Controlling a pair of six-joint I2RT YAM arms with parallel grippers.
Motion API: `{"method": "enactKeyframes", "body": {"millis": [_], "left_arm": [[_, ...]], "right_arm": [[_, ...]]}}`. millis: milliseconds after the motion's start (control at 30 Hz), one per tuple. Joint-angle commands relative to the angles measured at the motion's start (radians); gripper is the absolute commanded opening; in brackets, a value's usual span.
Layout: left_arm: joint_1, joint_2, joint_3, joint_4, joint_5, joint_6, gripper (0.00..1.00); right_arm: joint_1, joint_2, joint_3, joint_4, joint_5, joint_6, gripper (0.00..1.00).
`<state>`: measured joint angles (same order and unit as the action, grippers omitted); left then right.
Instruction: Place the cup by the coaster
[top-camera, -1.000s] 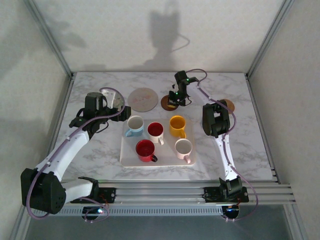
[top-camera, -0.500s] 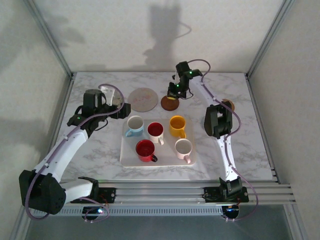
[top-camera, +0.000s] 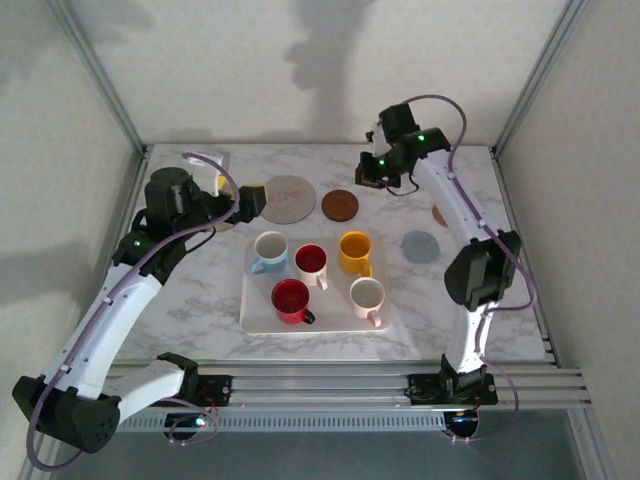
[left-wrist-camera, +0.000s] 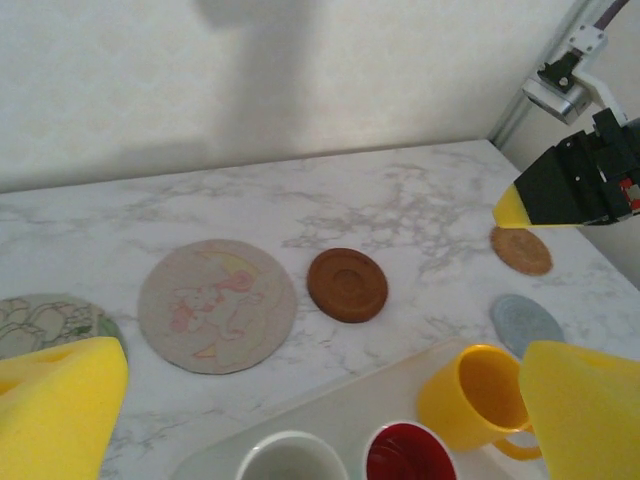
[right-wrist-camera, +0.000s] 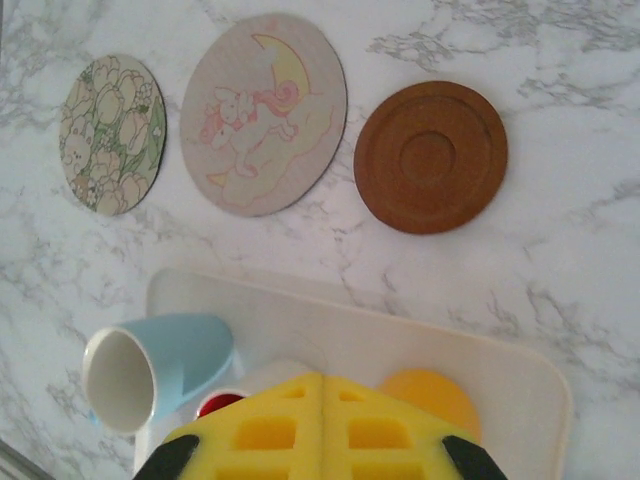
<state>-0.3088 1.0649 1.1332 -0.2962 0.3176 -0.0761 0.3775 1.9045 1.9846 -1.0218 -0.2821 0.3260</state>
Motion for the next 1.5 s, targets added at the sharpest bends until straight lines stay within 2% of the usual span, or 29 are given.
{"method": "enactKeyframes", "body": {"millis": [0,167,400,633,933,1233,1467], "left_arm": [[-0.054,-0.026,-0.017,0.031,-0.058,-0.026,1.00],[-0.107,-0.031,-0.064,0.098,-0.054,-0.022,1.00],[-0.202,0.040,-0.041,0.074,-0.055,0.034,1.00],[-0.272,0.120,-0.056,0.124,-0.066,0.059,1.00],[-0.311,0.230,-0.051,0.161,-0.055,0.059,1.00],[-0.326,0.318,-0.011,0.149,-0.054,0.078,1.00],[-0.326,0.357,0.002,0.128,-0.066,0.100,1.00]], "right_arm": [[-0.017,-0.110,-0.103,-0.029,0.052,-0.010,0.01],[-0.029,-0.275,-0.283,-0.004,0.098,0.030,0.00],[-0.056,-0.482,-0.514,0.037,0.186,0.091,0.00],[-0.107,-0.571,-0.652,0.035,0.281,0.095,0.00],[-0.177,-0.549,-0.755,0.059,0.282,0.088,0.00],[-0.218,-0.403,-0.764,0.114,0.261,0.087,0.00],[-0.229,-0.281,-0.747,0.143,0.308,0.098,0.00]]}}
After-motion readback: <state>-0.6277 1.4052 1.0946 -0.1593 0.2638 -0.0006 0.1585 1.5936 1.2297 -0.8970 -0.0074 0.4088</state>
